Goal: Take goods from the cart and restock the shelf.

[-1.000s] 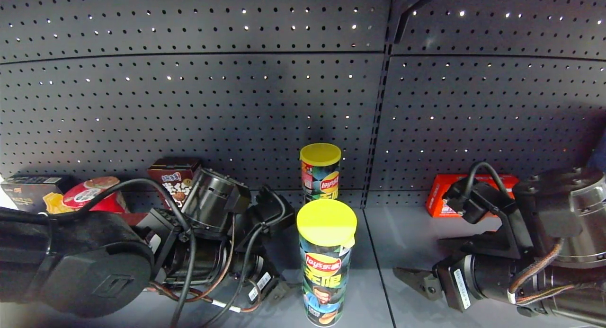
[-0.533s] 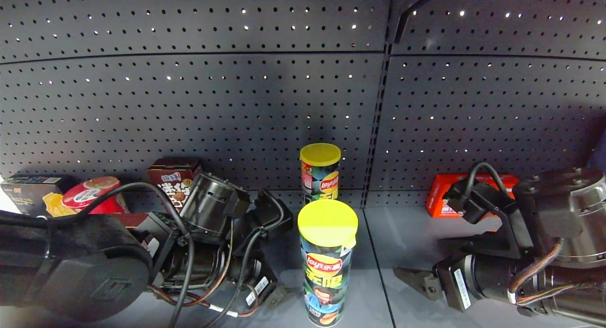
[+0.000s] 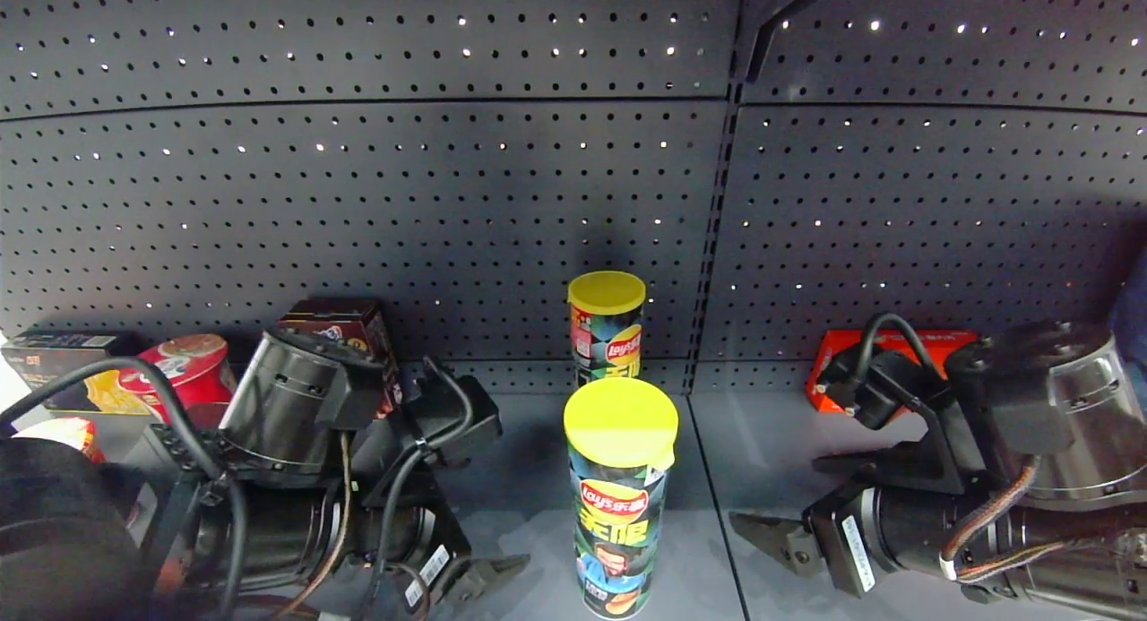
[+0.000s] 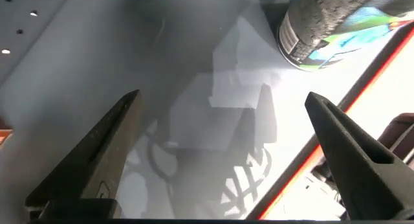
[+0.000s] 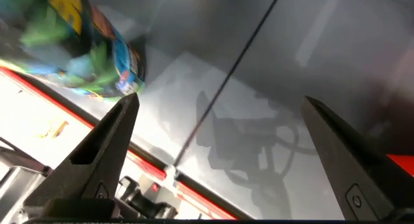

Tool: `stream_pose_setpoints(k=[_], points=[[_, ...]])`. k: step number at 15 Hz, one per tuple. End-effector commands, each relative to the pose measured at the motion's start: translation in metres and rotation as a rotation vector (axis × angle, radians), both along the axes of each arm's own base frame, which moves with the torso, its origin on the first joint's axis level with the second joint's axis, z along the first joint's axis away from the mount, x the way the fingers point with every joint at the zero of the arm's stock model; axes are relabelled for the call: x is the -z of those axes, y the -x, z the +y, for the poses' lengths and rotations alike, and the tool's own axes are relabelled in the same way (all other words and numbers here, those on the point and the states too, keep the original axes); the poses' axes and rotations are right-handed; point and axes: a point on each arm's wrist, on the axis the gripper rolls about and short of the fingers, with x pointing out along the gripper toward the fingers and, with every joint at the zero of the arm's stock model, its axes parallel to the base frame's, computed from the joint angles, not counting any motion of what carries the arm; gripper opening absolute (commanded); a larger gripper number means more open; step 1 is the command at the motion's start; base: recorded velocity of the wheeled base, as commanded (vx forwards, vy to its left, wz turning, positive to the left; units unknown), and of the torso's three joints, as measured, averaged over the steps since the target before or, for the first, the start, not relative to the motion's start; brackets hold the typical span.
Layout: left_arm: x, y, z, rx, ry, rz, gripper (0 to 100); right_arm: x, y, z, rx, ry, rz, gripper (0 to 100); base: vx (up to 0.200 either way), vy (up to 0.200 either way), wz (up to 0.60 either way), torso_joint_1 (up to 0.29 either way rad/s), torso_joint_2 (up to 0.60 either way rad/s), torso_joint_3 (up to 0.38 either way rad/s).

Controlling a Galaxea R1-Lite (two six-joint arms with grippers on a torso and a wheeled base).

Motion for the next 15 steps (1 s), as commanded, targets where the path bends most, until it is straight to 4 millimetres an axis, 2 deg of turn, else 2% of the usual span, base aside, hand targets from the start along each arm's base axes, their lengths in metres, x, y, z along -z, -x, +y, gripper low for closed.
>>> stream_pose_setpoints(k=[1,5,6,7,10,12,15], points=[[-0.017,0.013,0.007,-0.002,0.044,-0.053,100,-0.007,0.000,-0.001,0.005,-0.020,-0.022,100,0.000,0.000,0.00,0.000,0.00,0.000],[-0.032,0.031,0.022,-0.055,0.104,-0.105,100,-0.025,0.018,-0.025,0.050,-0.074,-0.087,100,0.000,0.000,0.00,0.000,0.00,0.000],[-0.032,0.031,0.022,-0.055,0.104,-0.105,100,-0.025,0.018,-0.025,0.050,-0.074,-0.087,100,0.000,0.000,0.00,0.000,0.00,0.000],[-0.046,0.043,0.036,-0.103,0.162,-0.145,100,-0.029,0.024,-0.042,0.095,-0.089,-0.105,100,0.000,0.000,0.00,0.000,0.00,0.000],[-0.052,0.060,0.060,-0.186,0.207,-0.197,100,-0.028,0.034,-0.067,0.171,-0.106,-0.130,100,0.000,0.000,0.00,0.000,0.00,0.000],[-0.051,0.077,0.078,-0.242,0.224,-0.242,100,-0.035,0.040,-0.086,0.253,-0.132,-0.175,100,0.000,0.000,0.00,0.000,0.00,0.000],[-0.056,0.099,0.101,-0.343,0.255,-0.332,100,-0.041,0.058,-0.117,0.397,-0.143,-0.223,100,0.000,0.000,0.00,0.000,0.00,0.000]])
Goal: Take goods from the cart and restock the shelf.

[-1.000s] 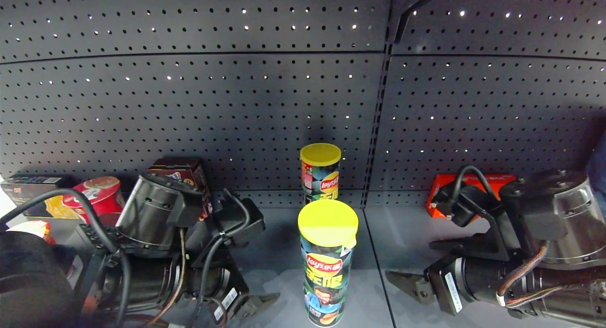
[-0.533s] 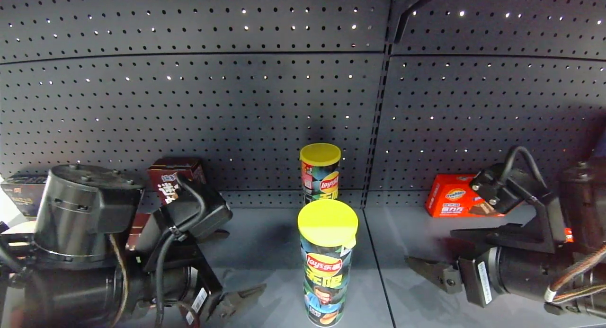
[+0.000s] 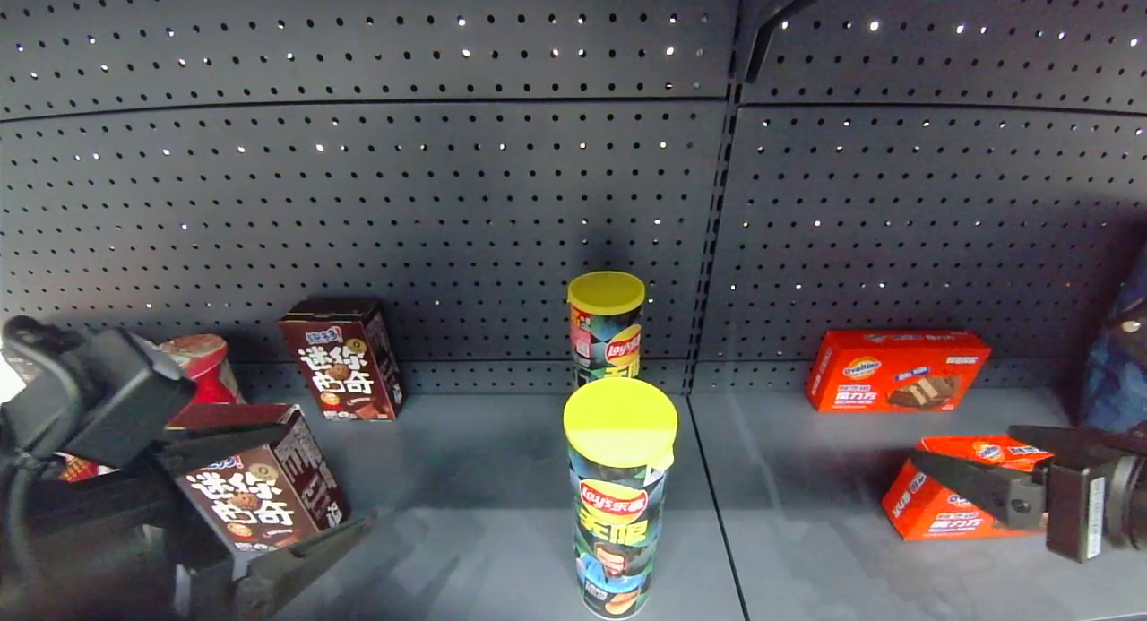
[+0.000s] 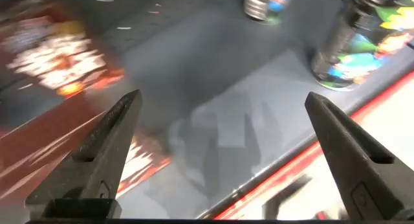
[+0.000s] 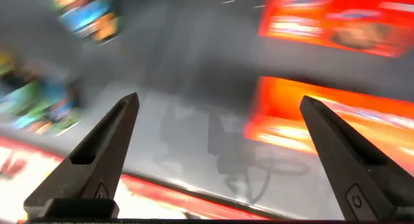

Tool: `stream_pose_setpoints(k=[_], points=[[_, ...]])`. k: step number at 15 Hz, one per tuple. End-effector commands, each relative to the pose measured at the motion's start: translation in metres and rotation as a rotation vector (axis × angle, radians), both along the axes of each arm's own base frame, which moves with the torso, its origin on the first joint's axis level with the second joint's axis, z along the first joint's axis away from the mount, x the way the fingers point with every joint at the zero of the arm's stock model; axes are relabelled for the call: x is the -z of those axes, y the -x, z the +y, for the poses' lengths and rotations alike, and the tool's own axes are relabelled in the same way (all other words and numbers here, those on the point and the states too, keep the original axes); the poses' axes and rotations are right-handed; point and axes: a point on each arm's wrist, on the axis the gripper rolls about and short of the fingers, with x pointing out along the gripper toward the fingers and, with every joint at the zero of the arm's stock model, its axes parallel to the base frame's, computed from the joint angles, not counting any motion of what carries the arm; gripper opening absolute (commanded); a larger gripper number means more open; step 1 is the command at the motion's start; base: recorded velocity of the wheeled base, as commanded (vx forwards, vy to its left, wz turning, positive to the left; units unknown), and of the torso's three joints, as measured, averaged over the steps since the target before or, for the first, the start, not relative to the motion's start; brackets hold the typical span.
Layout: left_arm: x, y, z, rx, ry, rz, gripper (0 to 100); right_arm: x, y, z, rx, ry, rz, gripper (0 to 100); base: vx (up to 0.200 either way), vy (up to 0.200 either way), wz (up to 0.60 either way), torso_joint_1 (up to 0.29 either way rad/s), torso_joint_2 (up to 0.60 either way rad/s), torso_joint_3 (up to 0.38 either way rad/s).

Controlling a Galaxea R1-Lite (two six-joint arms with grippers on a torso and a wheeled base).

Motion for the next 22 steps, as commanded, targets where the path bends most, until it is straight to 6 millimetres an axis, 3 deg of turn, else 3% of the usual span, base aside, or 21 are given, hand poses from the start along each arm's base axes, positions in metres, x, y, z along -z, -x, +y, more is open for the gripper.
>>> stream_pose_setpoints(k=[1,2,3,5,7,10,14,15,18,19,22], points=[[-0.007,0.031,0.026,-0.122,0.043,-0.119,100,-0.008,0.028,-0.035,0.173,-0.042,-0.097,100,0.000,0.000,0.00,0.000,0.00,0.000],[-0.006,0.034,0.029,-0.145,0.053,-0.127,100,-0.008,0.033,-0.040,0.202,-0.045,-0.106,100,0.000,0.000,0.00,0.000,0.00,0.000],[-0.003,0.051,0.037,-0.214,0.102,-0.157,100,0.009,0.065,-0.056,0.296,-0.036,-0.108,100,0.000,0.000,0.00,0.000,0.00,0.000],[0.007,0.074,0.043,-0.298,0.107,-0.220,100,0.038,0.111,-0.068,0.434,-0.001,-0.095,100,0.000,0.000,0.00,0.000,0.00,0.000],[0.022,0.096,0.048,-0.343,0.113,-0.270,100,0.064,0.154,-0.069,0.607,0.006,-0.114,100,0.000,0.000,0.00,0.000,0.00,0.000],[0.052,0.129,0.055,-0.472,0.120,-0.307,100,0.091,0.188,-0.060,0.725,0.001,-0.126,100,0.000,0.000,0.00,0.000,0.00,0.000],[0.092,0.162,0.053,-0.617,0.118,-0.266,100,0.094,0.181,-0.060,0.648,-0.028,-0.157,100,0.000,0.000,0.00,0.000,0.00,0.000],[0.096,0.160,0.053,-0.628,0.148,-0.267,100,0.100,0.169,-0.060,0.556,-0.046,-0.213,100,0.000,0.000,0.00,0.000,0.00,0.000],[0.109,0.151,0.053,-0.598,0.179,-0.292,100,0.136,0.142,-0.063,0.497,0.055,-0.351,100,0.000,0.000,0.00,0.000,0.00,0.000],[0.113,0.147,0.053,-0.593,0.188,-0.333,100,0.132,0.140,-0.063,0.481,0.042,-0.420,100,0.000,0.000,0.00,0.000,0.00,0.000],[0.119,0.144,0.052,-0.503,0.207,-0.355,100,0.136,0.140,-0.063,0.458,0.075,-0.385,100,0.000,0.000,0.00,0.000,0.00,0.000]])
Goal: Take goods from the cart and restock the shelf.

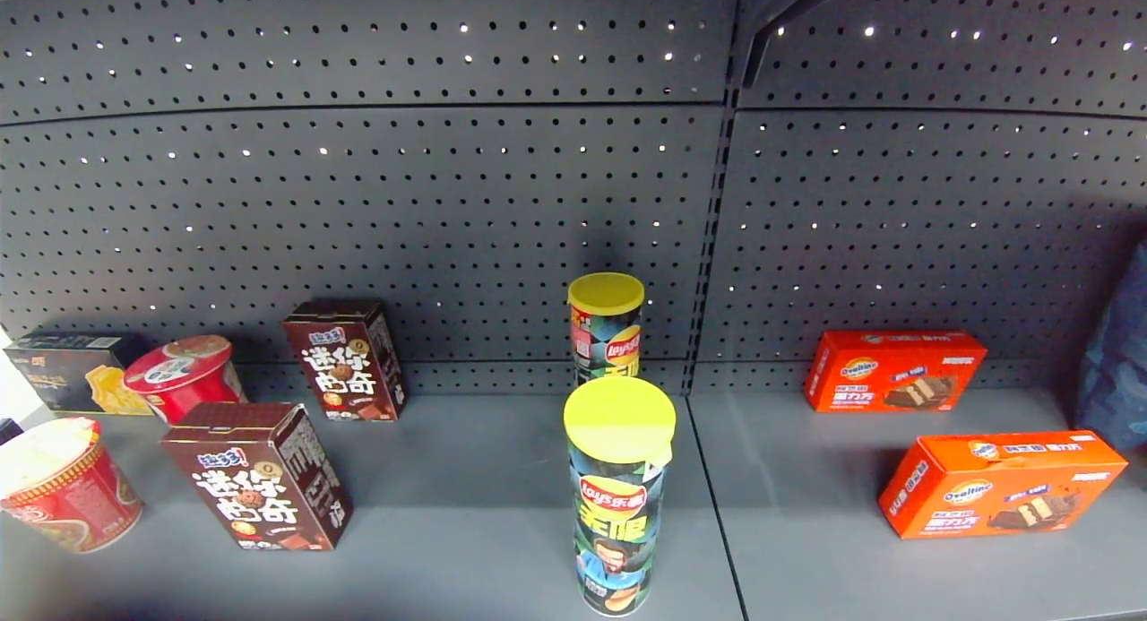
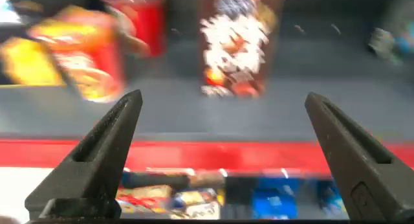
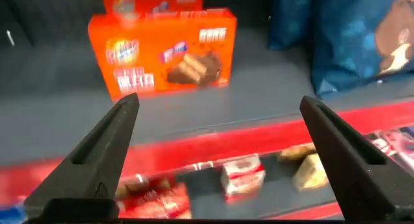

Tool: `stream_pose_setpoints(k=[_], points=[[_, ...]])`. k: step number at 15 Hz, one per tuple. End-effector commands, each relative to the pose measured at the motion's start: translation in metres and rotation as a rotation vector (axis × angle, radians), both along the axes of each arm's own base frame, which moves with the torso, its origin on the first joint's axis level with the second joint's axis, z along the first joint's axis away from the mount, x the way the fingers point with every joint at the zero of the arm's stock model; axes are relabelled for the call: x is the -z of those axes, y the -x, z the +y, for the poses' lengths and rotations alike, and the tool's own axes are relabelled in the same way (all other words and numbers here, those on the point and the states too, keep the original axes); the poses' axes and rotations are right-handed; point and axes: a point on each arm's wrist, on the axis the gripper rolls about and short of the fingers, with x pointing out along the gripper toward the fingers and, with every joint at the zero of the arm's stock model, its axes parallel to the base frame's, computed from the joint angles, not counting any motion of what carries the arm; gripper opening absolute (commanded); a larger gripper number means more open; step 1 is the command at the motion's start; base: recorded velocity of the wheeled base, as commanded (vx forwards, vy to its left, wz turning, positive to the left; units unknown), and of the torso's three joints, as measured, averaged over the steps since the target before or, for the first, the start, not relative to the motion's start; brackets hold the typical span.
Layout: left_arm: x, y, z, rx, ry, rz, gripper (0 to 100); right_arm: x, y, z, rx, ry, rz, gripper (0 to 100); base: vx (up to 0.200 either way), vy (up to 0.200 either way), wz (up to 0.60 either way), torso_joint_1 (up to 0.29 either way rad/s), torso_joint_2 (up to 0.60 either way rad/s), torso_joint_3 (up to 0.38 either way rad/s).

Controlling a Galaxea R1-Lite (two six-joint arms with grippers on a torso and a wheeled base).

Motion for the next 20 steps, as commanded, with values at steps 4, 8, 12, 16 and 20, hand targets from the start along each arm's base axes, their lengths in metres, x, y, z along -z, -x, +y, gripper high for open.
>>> stream_pose_setpoints(k=[4,8,12,16,20], points=[[0.0052,0.0031,-0.0025,0.184,-0.015,-0.033,100,0.0050,-0.0013,-0.0008,0.024,0.077,0.041,100,0.000,0.000,0.00,0.000,0.00,0.000],[0.0057,0.0048,-0.0015,0.149,-0.019,-0.056,100,0.0043,-0.0011,-0.0008,0.029,0.058,0.035,100,0.000,0.000,0.00,0.000,0.00,0.000],[0.0057,0.0048,-0.0015,0.149,-0.019,-0.056,100,0.0042,-0.0010,-0.0008,0.030,0.032,0.031,100,0.000,0.000,0.00,0.000,0.00,0.000],[0.0057,0.0048,-0.0015,0.150,-0.014,-0.055,100,0.0041,-0.0012,0.0007,-0.039,-0.002,0.024,100,0.000,0.000,0.00,0.000,0.00,0.000],[0.0057,0.0048,-0.0006,0.108,-0.005,-0.056,100,0.0042,-0.0012,0.0008,-0.040,-0.003,0.025,100,0.000,0.000,0.00,0.000,0.00,0.000]])
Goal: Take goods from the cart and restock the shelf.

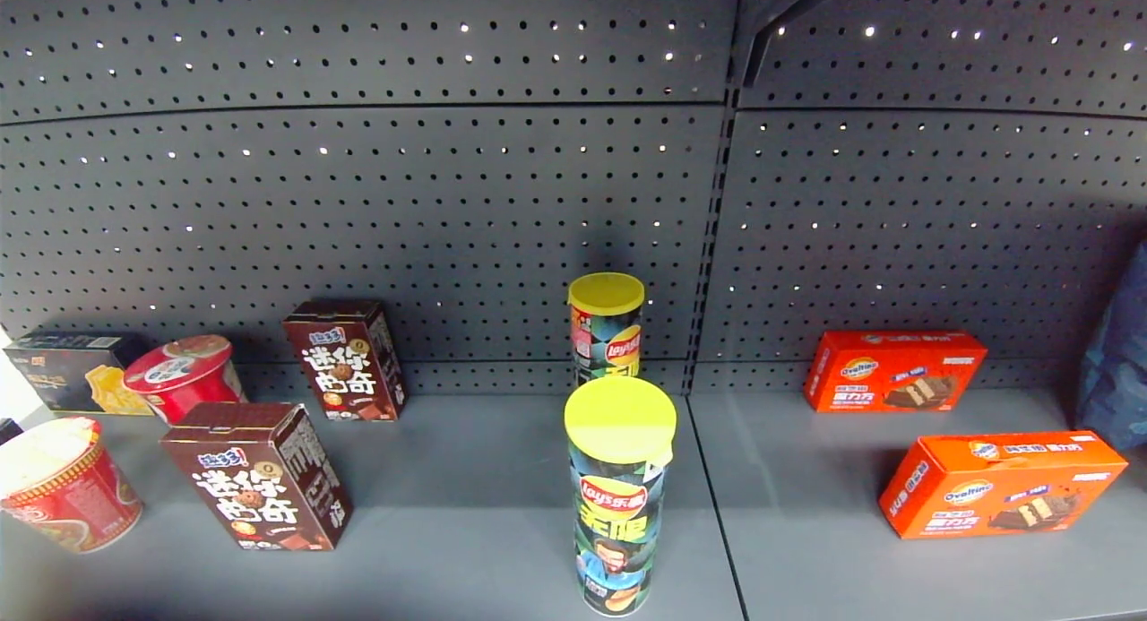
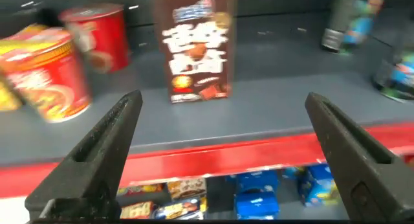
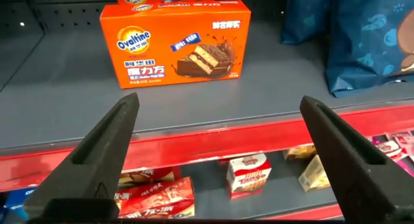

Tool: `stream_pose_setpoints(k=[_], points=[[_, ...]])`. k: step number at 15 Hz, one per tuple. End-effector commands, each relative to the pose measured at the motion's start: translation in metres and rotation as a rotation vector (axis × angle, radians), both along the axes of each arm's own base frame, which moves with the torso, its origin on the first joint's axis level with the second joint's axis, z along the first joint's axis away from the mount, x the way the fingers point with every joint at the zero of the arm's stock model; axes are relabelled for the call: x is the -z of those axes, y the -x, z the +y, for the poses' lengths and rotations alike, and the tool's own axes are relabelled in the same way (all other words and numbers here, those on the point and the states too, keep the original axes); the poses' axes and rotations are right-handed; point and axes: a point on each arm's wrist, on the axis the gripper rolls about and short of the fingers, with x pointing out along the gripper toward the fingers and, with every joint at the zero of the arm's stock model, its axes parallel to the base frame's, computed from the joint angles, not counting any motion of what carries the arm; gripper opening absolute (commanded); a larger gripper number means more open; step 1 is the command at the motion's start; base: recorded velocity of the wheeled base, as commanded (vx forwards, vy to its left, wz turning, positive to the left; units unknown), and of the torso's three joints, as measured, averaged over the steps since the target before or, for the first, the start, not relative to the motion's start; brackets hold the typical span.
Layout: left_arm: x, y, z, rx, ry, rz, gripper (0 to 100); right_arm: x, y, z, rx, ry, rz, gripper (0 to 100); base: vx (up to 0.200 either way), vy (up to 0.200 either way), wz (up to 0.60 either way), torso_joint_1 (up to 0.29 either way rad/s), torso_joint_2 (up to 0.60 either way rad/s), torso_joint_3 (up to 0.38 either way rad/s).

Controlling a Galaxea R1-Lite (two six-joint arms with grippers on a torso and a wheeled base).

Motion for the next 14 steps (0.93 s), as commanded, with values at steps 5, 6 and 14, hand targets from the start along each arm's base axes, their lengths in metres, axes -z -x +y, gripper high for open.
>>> stream_pose_setpoints(k=[5,6,14], points=[[0.0000,0.0000,0.0003,-0.015,0.008,0.000,100,-0.0003,-0.0004,-0.0001,-0.001,0.000,0.003,100,-0.120,0.000,0.00,0.006,0.00,0.000],[0.0000,0.0000,0.0003,-0.015,0.008,0.000,100,-0.0003,-0.0004,-0.0001,-0.001,0.000,0.003,100,0.000,0.000,0.00,0.000,0.00,0.000],[0.0000,0.0000,0.0004,-0.019,0.010,0.000,100,-0.0003,-0.0004,-0.0001,0.001,0.000,0.003,100,0.000,0.000,0.00,0.000,0.00,0.000]])
